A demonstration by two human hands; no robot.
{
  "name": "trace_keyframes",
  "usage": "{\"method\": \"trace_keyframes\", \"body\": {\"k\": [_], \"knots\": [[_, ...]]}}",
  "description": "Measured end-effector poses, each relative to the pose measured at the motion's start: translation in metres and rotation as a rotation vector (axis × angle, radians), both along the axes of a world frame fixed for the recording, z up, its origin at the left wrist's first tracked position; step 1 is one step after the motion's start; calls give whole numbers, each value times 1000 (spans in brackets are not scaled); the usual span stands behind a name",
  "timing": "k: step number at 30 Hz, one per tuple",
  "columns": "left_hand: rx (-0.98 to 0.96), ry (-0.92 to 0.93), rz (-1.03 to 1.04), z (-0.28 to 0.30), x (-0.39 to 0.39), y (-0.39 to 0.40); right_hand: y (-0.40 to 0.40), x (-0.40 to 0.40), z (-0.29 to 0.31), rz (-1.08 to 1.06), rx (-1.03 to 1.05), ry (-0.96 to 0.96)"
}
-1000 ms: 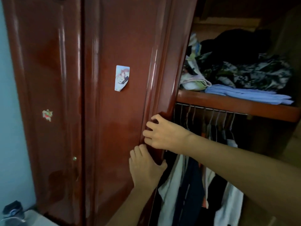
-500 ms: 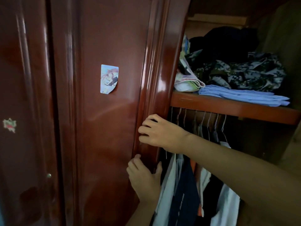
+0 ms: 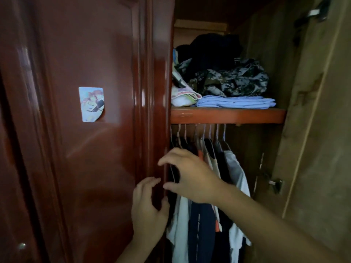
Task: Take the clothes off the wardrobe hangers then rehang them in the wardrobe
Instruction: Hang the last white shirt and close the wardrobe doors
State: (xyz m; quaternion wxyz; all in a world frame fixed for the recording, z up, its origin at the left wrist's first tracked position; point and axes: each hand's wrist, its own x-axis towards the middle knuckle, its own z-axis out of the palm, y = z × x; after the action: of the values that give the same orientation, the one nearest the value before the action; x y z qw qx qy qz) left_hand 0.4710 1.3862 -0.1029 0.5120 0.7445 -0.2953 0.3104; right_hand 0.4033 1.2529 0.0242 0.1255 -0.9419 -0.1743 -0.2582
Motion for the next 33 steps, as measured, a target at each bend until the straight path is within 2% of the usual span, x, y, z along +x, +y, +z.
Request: {"method": "trace_keyframes", "body": {"k": [2, 5, 7, 13, 17, 20, 23, 27, 33], "knots": [[75, -140, -100, 32, -4, 4, -8, -35, -4, -99, 241, -58], [232, -384, -228, 75, -14, -8, -19, -84, -9, -230, 474, -102], [308, -484, -329, 97, -28, -23, -27, -116, -16, -311, 572, -134], [468, -736, -634, 129, -81, -68, -57, -226, -39, -646, 611, -356], [424, -837, -749, 140, -122, -103, -63, -283, -52, -858, 639, -499], [402, -895, -816, 157, -154, -132, -66, -311, -59, -1031, 580, -554], [452, -1044, -823, 176, -186, -158, -70, -336, -66, -1133, 535, -589], [535, -1349, -762, 201, -225, -188, -79, -368, -73, -1259, 560, -600], [614, -1810, -546, 235, -282, -231, -100, -379, -91, -1302, 762, -475]]}}
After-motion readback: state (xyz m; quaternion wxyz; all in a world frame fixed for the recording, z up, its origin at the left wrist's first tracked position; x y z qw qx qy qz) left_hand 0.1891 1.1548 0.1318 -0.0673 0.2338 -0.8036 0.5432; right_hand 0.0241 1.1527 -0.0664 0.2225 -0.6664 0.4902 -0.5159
